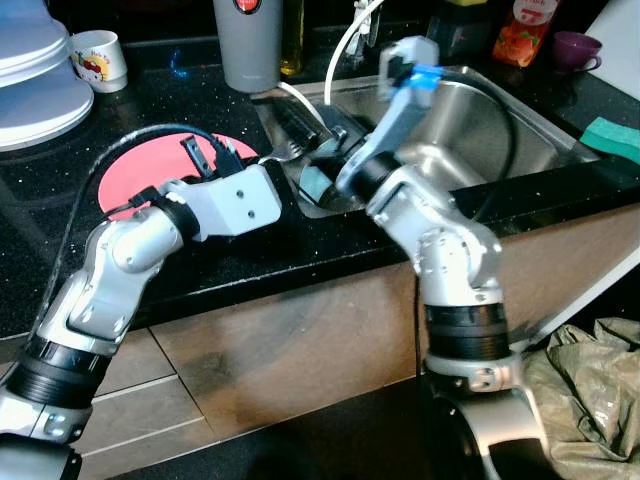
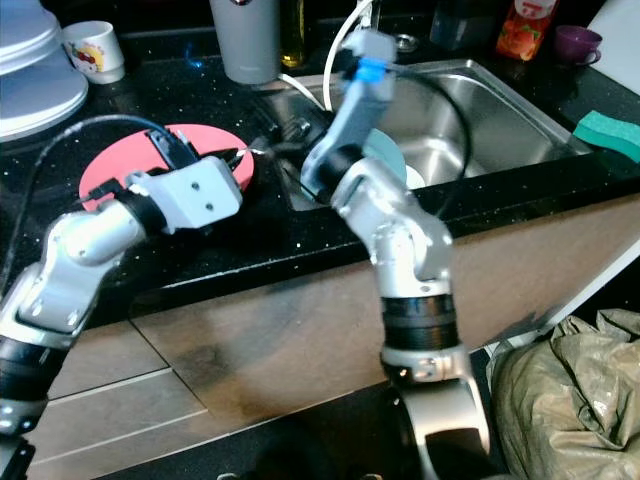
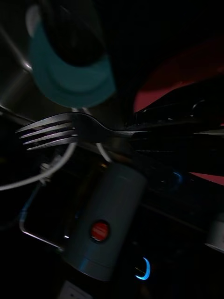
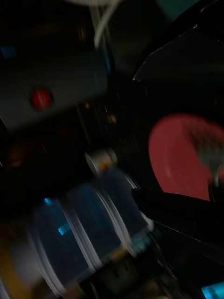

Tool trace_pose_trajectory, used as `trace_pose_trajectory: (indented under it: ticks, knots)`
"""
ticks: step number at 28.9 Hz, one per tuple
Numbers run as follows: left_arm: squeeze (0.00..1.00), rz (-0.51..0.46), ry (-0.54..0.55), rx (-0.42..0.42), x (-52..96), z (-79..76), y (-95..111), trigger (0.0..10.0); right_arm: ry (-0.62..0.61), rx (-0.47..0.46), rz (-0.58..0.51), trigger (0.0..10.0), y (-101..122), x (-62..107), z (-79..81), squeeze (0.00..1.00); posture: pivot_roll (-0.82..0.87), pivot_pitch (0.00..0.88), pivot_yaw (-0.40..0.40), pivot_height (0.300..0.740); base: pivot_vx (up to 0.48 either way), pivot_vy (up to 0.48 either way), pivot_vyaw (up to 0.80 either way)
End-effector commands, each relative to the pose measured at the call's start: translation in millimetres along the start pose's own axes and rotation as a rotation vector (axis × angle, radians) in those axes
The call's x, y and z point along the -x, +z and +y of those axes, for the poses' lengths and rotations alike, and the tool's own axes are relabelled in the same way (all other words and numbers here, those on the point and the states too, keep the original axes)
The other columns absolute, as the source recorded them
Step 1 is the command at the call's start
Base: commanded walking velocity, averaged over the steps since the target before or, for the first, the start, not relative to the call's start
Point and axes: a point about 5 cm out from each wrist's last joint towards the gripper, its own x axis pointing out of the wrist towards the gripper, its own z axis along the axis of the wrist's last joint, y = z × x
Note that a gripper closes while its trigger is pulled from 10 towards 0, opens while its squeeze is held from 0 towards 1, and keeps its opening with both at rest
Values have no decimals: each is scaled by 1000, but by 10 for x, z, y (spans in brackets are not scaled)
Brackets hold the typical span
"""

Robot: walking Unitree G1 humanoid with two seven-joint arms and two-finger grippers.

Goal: Kitchen organization

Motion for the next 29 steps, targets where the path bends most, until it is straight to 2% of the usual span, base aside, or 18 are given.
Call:
trace_pose_trajectory:
  ticks: [1, 3, 4, 8, 9, 21, 24, 29]
  knots:
    - [0, 14, 11, -51, 36, 14, -42, 0, -7, 3, 34, 10000, -62, 17, -45, 635, 61, 170, -41, 740, 0, 0, 0]
    - [0, 13, 15, -62, 35, 18, -43, 0, -9, 20, 49, 10000, -84, 26, -56, 635, 61, 170, -41, 740, 0, 0, 0]
    - [0, 13, 14, -66, 32, 16, -42, 0, 5, 18, 67, 10000, -109, 38, -46, 1000, 59, 171, -42, 740, 0, 0, 0]
    - [0, 8, 10, -77, 25, 5, -40, 0, 40, 30, 115, 10000, -184, 68, 1, 1000, 57, 171, -39, 740, 0, 0, 0]
    - [0, 5, 11, -83, 20, 4, -44, 0, 50, 35, 140, 10000, -221, 77, 5, 0, 58, 172, -41, 740, 0, 0, 0]
    - [0, -13, 1, -122, -42, 1, -49, 0, 153, 0, 208, 10000, -334, 88, 154, 0, 59, 170, -41, 740, 0, 0, 0]
    - [0, -32, 2, -136, -70, -1, -22, 0, 156, -4, 217, 10000, -373, 91, 185, 0, 60, 172, -43, 740, 0, 0, 0]
    - [0, -61, -3, -168, -97, 22, 67, 0, 116, -68, 225, 10000, -448, 75, 209, 0, 60, 172, -42, 740, 0, 0, 0]
